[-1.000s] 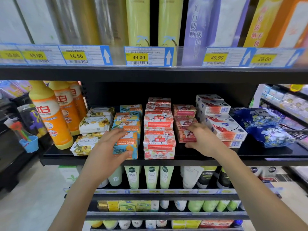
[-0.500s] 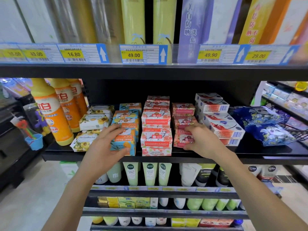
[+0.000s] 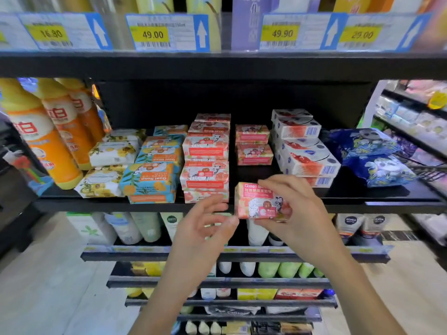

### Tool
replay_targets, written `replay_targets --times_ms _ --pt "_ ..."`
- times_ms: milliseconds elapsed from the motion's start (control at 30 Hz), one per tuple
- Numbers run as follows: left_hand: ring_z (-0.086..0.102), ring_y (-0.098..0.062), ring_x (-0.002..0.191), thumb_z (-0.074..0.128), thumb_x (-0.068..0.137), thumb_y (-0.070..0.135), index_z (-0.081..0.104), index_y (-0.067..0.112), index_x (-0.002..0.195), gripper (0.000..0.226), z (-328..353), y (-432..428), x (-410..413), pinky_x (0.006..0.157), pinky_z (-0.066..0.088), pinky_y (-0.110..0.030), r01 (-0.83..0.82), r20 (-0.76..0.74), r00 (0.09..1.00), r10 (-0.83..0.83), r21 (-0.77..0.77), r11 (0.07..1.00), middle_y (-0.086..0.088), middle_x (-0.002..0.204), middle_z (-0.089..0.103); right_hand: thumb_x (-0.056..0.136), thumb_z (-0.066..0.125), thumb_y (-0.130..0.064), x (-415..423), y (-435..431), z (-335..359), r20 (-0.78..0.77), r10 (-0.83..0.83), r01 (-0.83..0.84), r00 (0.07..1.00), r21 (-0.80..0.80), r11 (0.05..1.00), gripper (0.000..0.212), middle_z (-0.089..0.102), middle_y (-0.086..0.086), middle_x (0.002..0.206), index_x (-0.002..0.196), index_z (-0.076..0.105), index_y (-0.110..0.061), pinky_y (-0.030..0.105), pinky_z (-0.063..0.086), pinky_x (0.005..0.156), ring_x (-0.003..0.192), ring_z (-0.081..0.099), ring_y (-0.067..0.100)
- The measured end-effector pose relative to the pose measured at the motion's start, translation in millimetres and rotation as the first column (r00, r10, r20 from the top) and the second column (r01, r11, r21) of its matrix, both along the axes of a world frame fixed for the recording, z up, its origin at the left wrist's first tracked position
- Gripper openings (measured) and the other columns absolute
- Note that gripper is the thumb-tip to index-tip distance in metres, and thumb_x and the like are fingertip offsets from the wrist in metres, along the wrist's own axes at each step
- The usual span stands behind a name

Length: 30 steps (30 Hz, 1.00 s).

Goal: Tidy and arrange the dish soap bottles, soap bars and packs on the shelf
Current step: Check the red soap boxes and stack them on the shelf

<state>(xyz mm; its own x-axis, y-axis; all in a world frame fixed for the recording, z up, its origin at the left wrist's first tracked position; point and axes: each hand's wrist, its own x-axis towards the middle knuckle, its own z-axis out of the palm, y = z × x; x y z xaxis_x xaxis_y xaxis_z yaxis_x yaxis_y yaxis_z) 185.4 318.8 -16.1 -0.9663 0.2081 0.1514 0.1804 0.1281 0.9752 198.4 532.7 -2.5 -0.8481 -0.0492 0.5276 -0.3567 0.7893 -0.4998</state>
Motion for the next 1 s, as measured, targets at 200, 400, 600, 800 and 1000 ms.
replay_targets --times_ms 200,400,600,800,1000 --pt "0.074 -0.012 0.104 0.072 0.088 0.04 0.064 0.025 0.13 0.046 -8 32 4 0.094 0.059 -0.033 0.037 0.191 0.979 -0.076 0.202 0.979 0.006 0.114 0.077 0.07 0.094 -0.019 12 0 -18 -0.029 0.074 -0.076 0.997 -0.061 0.995 0.071 0.047 -0.024 0.129 0.135 0.065 -0.021 0.013 0.044 0.1 0.127 0.045 -0.001" --pt "0.074 -0.019 0.106 0.071 0.091 0.022 0.068 0.017 0.126 0.035 -17 41 6 0.092 0.06 -0.038 -0.032 0.232 0.972 -0.028 0.248 0.968 -0.002 0.11 0.079 0.075 0.09 -0.028 24 9 -22 0.121 0.105 -0.069 0.987 -0.272 0.96 0.083 0.044 -0.024 0.143 0.145 0.049 -0.042 0.005 0.039 0.098 0.134 0.041 -0.007" --pt "0.073 -0.02 0.109 0.069 0.09 0.026 0.066 0.017 0.129 0.04 -22 40 3 0.093 0.058 -0.04 -0.003 0.215 0.975 -0.052 0.247 0.969 -0.001 0.113 0.078 0.07 0.079 -0.049 33 16 -23 0.273 0.149 0.098 0.95 -0.719 0.688 0.078 0.068 -0.018 0.123 0.142 0.053 -0.034 0.029 0.058 0.092 0.115 0.066 0.005" --pt "0.073 -0.016 0.108 0.069 0.086 0.028 0.066 0.021 0.127 0.042 -25 34 1 0.082 0.059 -0.025 0.038 0.19 0.978 -0.09 0.262 0.964 0.001 0.112 0.078 0.08 0.077 -0.036 28 10 -22 0.327 0.208 0.15 0.922 -0.797 0.584 0.05 0.076 -0.001 0.109 0.128 0.066 -0.024 0.022 0.057 0.079 0.099 0.072 0.018" --pt "0.071 -0.016 0.113 0.068 0.086 0.03 0.062 0.022 0.135 0.05 -20 25 -1 0.087 0.058 -0.027 0.074 0.189 0.974 -0.127 0.265 0.961 0.003 0.118 0.076 0.083 0.076 -0.024 28 1 -23 0.272 0.224 0.121 0.936 -0.845 0.521 0.037 0.077 0.001 0.109 0.119 0.071 -0.019 0.021 0.056 0.081 0.101 0.073 0.018"
